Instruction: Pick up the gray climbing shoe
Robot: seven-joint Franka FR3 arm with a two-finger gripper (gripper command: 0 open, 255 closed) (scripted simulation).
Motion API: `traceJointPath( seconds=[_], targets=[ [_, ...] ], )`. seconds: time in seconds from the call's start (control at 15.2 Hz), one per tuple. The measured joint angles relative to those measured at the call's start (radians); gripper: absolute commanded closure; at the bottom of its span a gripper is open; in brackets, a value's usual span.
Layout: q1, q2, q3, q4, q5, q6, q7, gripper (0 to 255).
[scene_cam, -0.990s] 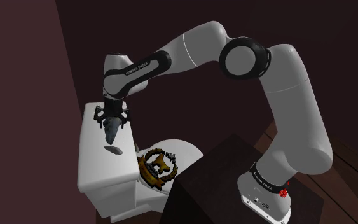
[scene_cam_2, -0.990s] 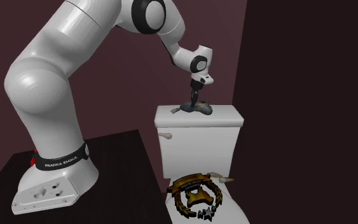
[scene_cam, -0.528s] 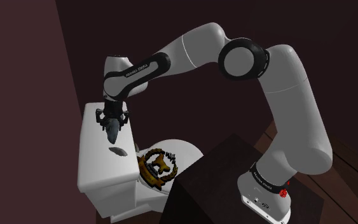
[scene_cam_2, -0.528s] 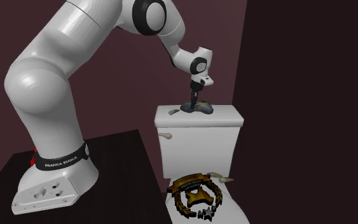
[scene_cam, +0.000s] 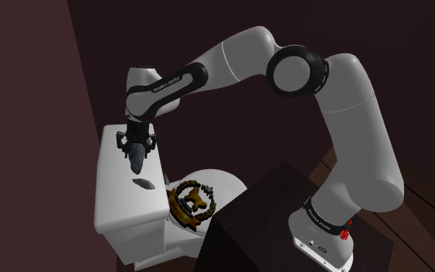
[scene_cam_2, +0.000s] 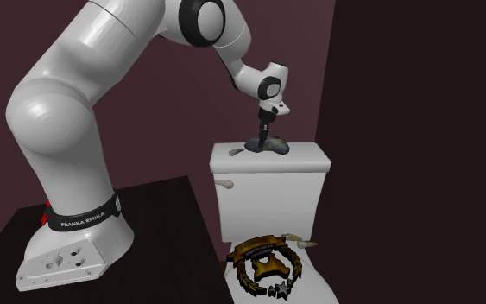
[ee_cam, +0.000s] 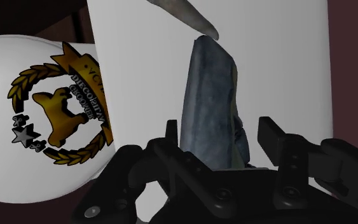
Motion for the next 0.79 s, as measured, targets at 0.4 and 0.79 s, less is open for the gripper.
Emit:
traceJointPath(
  seconds=[0.4, 0.79],
  targets=[
    [-0.004, -0.055, 0.004, -0.009, 0.004, -0.046, 0.007, 255],
    [-0.009, -0.103, 0.008, -0.006, 0.007, -0.097, 0.013, 255]
  ],
)
